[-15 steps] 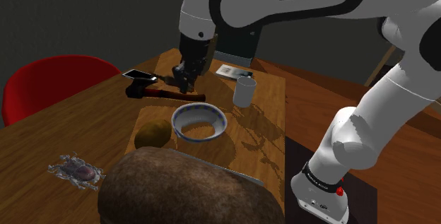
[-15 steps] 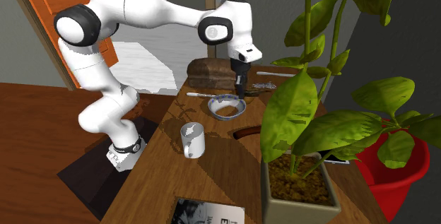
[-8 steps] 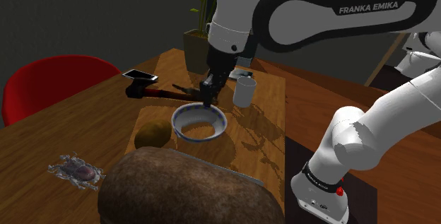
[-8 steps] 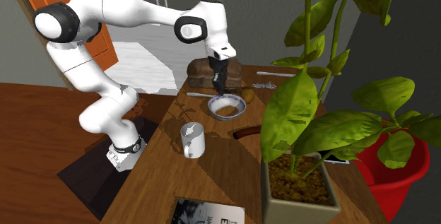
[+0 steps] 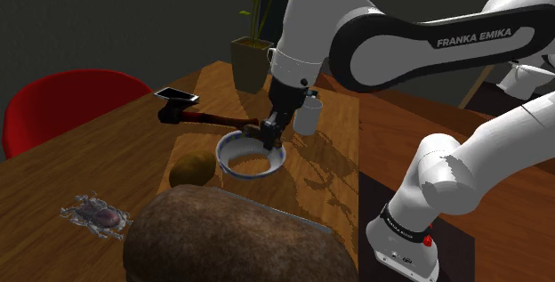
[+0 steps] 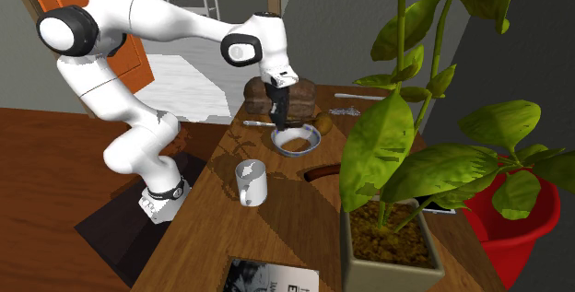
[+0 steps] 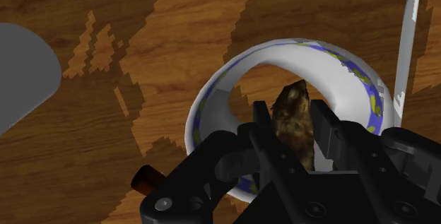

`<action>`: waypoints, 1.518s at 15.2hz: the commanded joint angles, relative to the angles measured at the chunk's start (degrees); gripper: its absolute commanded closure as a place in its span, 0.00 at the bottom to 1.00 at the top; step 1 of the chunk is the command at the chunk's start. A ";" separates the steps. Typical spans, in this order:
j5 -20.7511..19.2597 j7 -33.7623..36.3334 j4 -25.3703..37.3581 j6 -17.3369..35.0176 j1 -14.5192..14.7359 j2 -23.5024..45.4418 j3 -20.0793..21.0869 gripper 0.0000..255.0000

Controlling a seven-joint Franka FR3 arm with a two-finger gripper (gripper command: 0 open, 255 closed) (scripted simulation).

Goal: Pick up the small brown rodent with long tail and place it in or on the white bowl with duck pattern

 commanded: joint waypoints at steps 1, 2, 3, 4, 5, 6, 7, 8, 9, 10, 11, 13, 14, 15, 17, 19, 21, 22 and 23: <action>0.14 0.07 -1.36 1.59 0.08 0.19 0.27 1.00; 0.19 0.10 -2.01 2.39 0.10 0.35 0.40 1.00; 0.24 0.13 -2.64 3.20 0.12 0.52 0.54 1.00; 0.28 0.16 -3.27 4.01 0.13 0.71 0.68 1.00; 0.33 0.20 -4.08 5.10 0.15 0.99 0.87 1.00; 0.33 0.20 -4.10 5.10 0.15 0.97 0.87 1.00; 0.33 0.20 -4.09 5.10 0.15 0.99 0.87 1.00; 0.33 0.20 -4.09 5.10 0.15 0.99 0.87 1.00; 0.33 0.20 -4.09 5.10 0.15 0.99 0.87 1.00; 0.33 0.20 -4.08 5.10 0.15 0.99 0.87 1.00; 0.33 0.20 -4.08 5.10 0.15 0.99 0.87 1.00; 0.33 0.20 -4.08 5.10 0.15 0.99 0.87 1.00; 0.33 0.20 -4.09 5.10 0.15 0.99 0.87 0.00; 0.33 0.20 -4.09 5.10 0.15 0.99 0.87 0.00; 0.33 0.20 -4.09 5.10 0.15 0.99 0.87 0.00; 0.33 0.20 -4.08 5.10 0.15 0.99 0.87 0.00; 0.28 0.05 -1.33 0.96 0.23 -0.43 0.15 0.00; 0.22 0.01 0.15 -1.08 0.24 -0.99 -0.19 0.00; 0.16 -0.02 1.36 -2.67 0.24 -1.37 -0.44 0.00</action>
